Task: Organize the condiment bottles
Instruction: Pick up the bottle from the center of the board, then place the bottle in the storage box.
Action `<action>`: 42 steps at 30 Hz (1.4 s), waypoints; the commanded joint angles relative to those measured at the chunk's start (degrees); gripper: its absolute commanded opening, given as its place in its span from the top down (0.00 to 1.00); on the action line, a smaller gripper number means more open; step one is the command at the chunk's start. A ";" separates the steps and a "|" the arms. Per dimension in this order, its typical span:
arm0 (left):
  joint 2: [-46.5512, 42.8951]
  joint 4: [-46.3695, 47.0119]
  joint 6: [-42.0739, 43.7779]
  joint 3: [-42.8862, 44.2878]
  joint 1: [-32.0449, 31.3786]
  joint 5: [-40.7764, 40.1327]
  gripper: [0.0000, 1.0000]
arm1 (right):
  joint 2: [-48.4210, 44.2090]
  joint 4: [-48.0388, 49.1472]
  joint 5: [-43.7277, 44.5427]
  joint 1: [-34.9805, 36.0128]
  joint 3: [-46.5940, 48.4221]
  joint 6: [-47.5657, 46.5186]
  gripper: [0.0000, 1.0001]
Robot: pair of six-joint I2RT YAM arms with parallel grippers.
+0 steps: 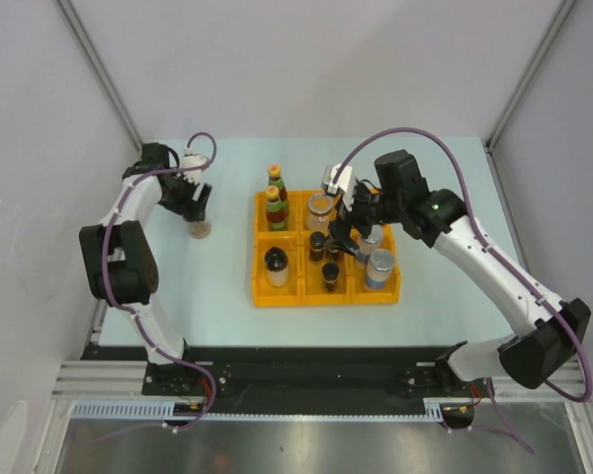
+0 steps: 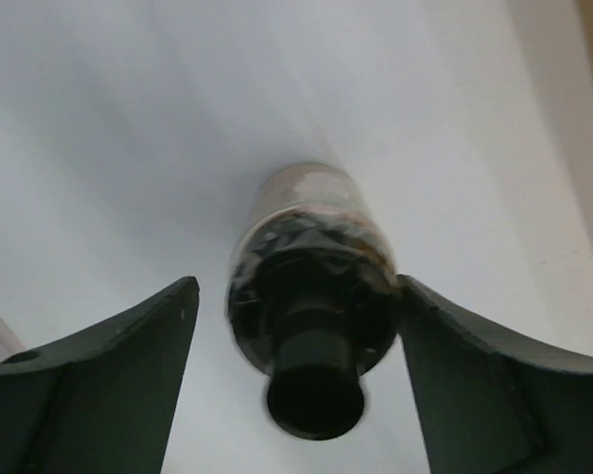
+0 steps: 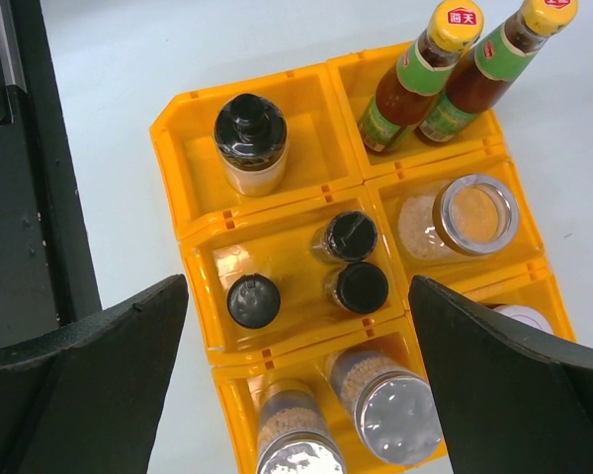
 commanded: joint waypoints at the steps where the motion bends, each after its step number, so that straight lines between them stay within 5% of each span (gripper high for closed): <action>1: -0.20 -0.51 1.21 1.73 0.33 0.00 0.27 | 0.05 1.27 0.50 0.50 -0.09 -0.44 0.00; 3: -0.55 -0.69 1.21 1.82 0.33 0.36 0.49 | 0.23 1.19 0.59 0.68 -0.09 -0.35 0.00; 10: -2.48 -2.45 0.86 1.91 0.33 2.20 1.00 | 2.51 0.31 -2.39 3.04 -0.09 -0.53 0.00; 23: -21.63 -6.75 -0.02 -5.29 -1.25 11.43 1.00 | 16.39 12.60 20.61 18.25 -0.18 6.23 0.00; 34: -34.73 -10.45 1.74 -10.13 -2.39 15.56 1.00 | 24.92 19.99 27.30 20.45 0.44 11.24 0.00; 42: -37.55 -10.18 2.44 -13.91 -2.39 16.61 1.00 | 28.52 25.61 42.24 22.12 0.97 11.95 0.00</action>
